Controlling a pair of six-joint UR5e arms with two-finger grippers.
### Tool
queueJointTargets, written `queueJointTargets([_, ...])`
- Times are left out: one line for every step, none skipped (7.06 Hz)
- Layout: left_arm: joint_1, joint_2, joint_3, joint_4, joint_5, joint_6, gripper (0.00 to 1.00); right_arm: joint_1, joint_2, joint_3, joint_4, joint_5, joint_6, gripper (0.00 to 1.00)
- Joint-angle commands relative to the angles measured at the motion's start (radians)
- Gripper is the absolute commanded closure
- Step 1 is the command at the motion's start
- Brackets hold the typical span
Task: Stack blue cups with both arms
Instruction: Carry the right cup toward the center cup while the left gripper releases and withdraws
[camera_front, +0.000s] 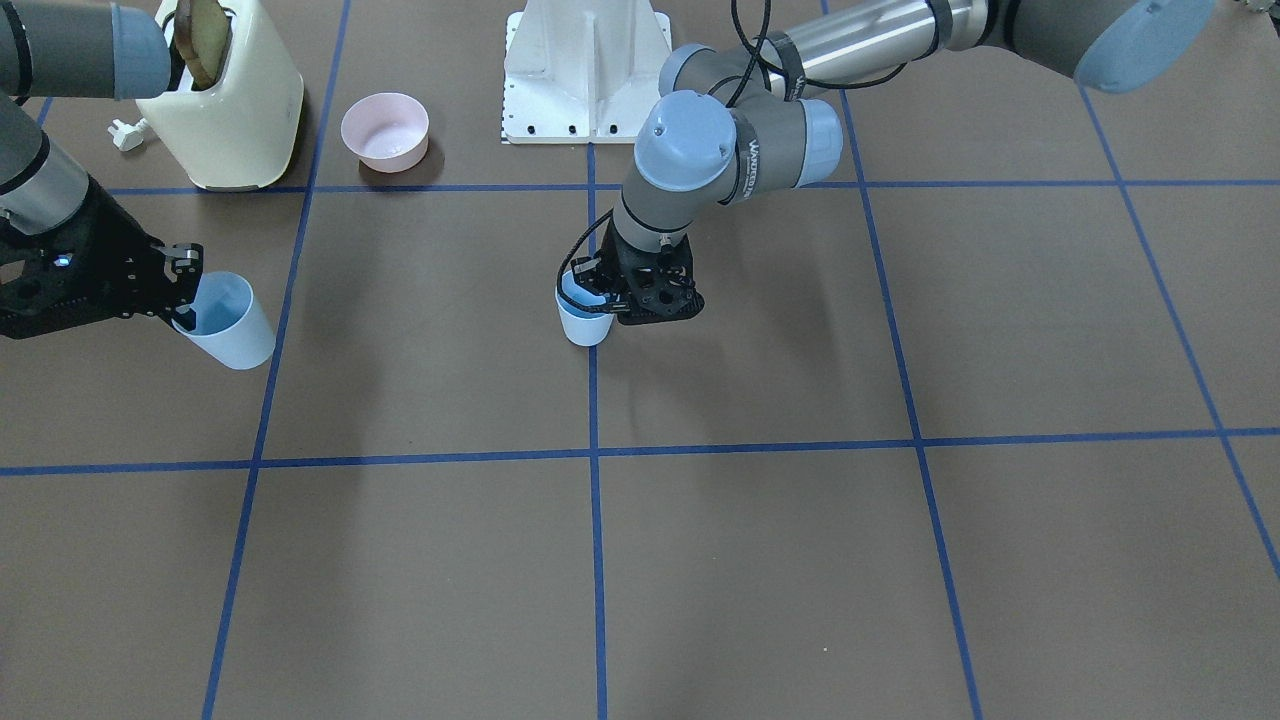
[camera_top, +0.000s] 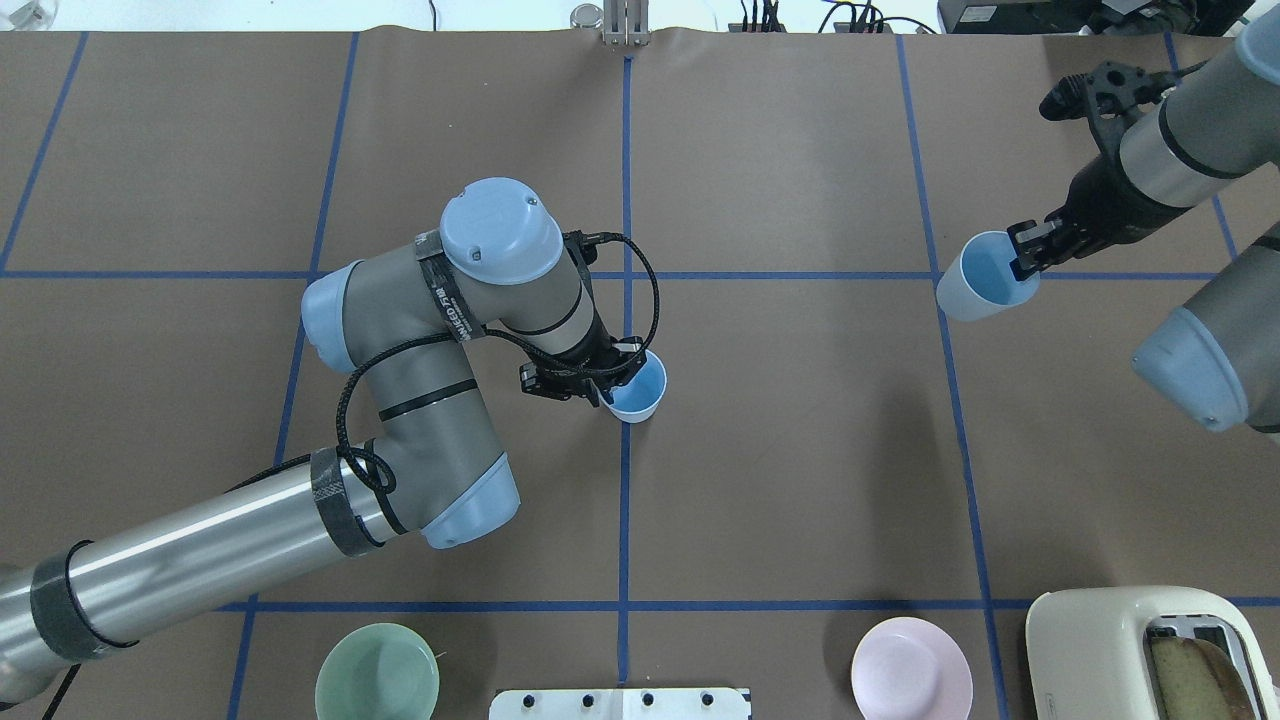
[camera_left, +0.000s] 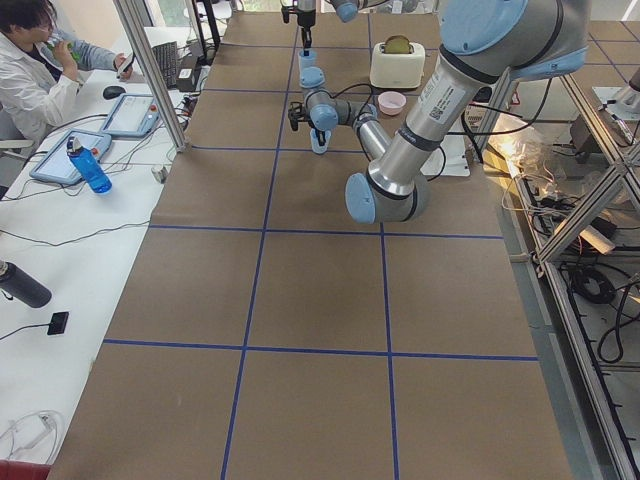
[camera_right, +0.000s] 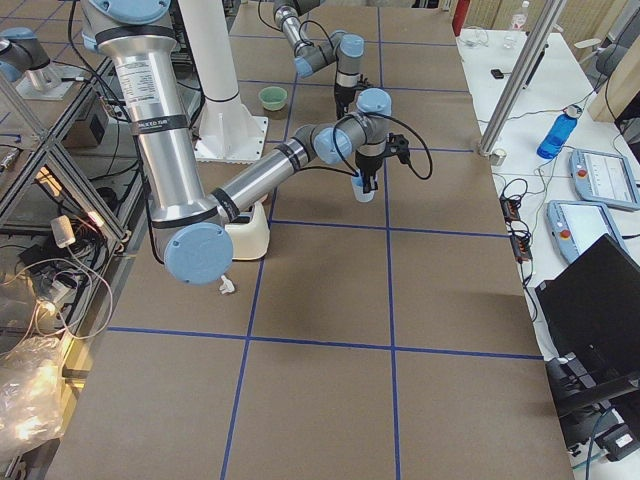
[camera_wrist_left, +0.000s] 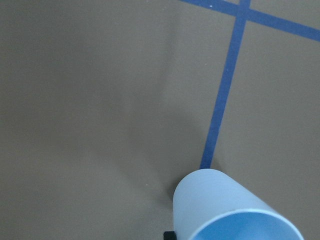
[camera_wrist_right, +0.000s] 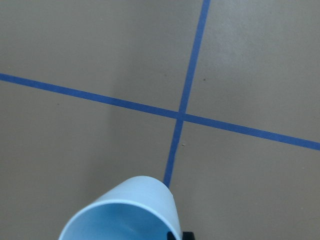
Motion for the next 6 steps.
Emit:
queueJointTargets([-0.003,0.002,-0.02,-0.002,0.0,0.016,0.09,-0.014,0.093,0.027,-0.11,0.001,0.01,1.0])
queueJointTargets([-0.013,0.01,-0.046,0.0,-0.008,0.021,0.04,-0.023,0.117,0.027,-0.131,0.001,0.013,1.0])
queueJointTargets([-0.035,0.011,-0.062,0.003,-0.012,0.022,0.04,-0.044,0.137,0.026,-0.135,0.0,0.018,1.0])
queueJointTargets([-0.058,0.032,-0.086,0.005,-0.032,0.036,0.04,-0.088,0.171,0.018,-0.135,-0.011,0.073,1.0])
queueJointTargets([-0.102,0.08,-0.129,0.008,-0.086,0.101,0.04,-0.13,0.209,0.01,-0.135,-0.015,0.119,1.0])
queueJointTargets([-0.148,0.13,-0.161,0.008,-0.129,0.163,0.04,-0.156,0.229,0.009,-0.137,-0.019,0.125,1.0])
